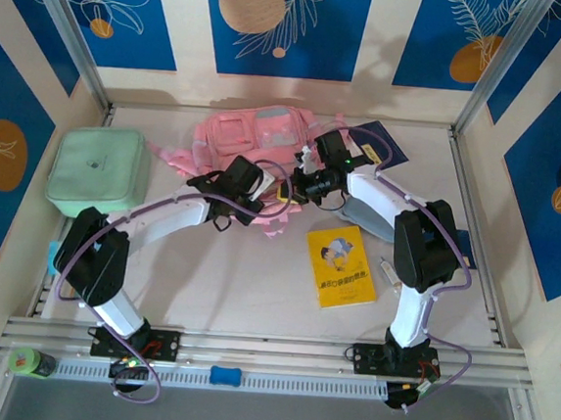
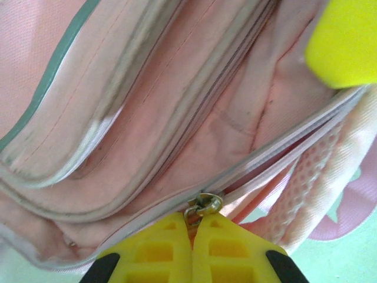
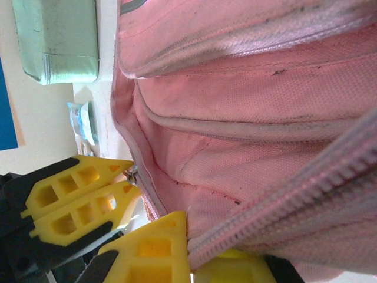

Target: Pack books, pencil case, and school supplies into a backpack

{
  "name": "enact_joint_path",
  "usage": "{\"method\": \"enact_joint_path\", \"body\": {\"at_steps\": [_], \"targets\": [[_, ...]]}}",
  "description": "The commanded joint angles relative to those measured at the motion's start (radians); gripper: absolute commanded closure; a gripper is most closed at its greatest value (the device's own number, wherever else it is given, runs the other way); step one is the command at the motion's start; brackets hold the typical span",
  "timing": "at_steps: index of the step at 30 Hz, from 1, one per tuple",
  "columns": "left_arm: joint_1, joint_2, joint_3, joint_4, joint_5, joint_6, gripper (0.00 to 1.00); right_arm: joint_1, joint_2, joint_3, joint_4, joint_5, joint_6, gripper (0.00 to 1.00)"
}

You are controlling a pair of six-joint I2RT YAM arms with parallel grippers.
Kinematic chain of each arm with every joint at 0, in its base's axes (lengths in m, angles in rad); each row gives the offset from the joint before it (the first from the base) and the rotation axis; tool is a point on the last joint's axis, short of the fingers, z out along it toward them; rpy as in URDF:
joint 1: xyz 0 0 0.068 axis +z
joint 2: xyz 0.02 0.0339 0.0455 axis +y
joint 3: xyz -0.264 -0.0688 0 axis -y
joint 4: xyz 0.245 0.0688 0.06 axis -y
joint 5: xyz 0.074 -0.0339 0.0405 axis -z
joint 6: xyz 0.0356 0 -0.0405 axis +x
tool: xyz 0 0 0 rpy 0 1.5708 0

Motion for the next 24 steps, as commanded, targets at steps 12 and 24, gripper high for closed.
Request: {"method": "enact_joint_path", "body": {"at_steps": [12, 24], "targets": [[0.097, -0.026, -0.118, -0.09, -0.064, -0.152, 1.0, -0.041, 0.031, 0.125, -0.046, -0.069, -0.083, 1.0], [0.189, 0.018, -0.103, -0.005, -0.072, -0.237, 1.0, -0.054, -0.044, 0.014, -0.098, 0.021, -0.112, 1.0]]}}
